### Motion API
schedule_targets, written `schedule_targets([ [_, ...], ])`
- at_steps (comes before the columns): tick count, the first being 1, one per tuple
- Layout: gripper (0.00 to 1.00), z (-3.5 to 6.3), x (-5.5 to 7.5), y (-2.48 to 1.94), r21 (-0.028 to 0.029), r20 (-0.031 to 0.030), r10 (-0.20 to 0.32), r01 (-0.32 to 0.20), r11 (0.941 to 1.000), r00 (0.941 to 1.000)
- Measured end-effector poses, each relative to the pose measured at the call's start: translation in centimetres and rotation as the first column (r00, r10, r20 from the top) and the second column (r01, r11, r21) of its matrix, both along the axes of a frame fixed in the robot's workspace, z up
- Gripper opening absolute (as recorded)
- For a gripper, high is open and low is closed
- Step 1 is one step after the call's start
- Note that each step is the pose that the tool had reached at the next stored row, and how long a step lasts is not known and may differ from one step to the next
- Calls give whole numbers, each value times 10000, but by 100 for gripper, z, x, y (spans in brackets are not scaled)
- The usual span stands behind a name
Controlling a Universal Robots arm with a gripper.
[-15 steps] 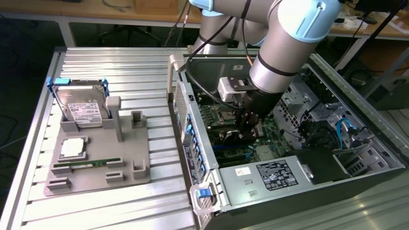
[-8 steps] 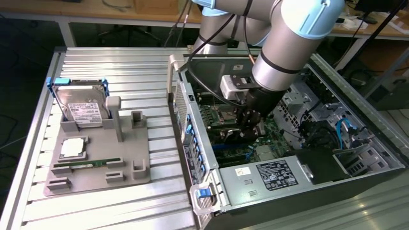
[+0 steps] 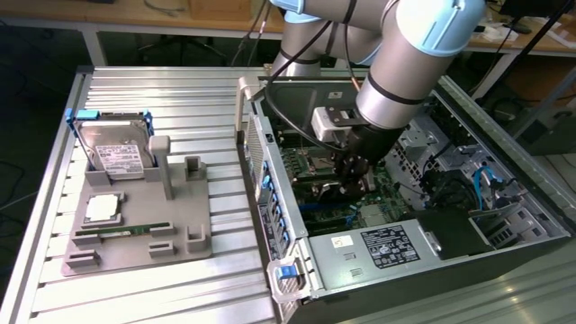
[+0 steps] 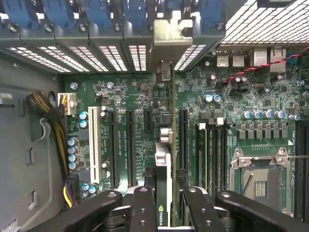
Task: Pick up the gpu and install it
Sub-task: 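Insert the gpu into the slot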
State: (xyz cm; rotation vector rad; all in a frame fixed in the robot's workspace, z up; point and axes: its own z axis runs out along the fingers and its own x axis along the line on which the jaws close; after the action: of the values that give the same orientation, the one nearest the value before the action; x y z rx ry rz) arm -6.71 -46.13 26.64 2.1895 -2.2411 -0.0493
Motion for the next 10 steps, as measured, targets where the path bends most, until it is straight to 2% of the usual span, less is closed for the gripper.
schedule_targets([
  [2, 27, -6, 0, 5, -69, 65, 1, 0, 10000, 10000],
  [4, 27, -13, -1, 26, -180, 109, 1, 1, 9998, 9999],
  [5, 27, -16, -1, 54, -298, 132, 2, 2, 9996, 9999],
  [6, 27, -19, -2, 75, -460, 162, 5, 3, 9989, 9999],
  [10, 27, -20, -2, 76, -464, 171, 6, 2, 9989, 9999],
])
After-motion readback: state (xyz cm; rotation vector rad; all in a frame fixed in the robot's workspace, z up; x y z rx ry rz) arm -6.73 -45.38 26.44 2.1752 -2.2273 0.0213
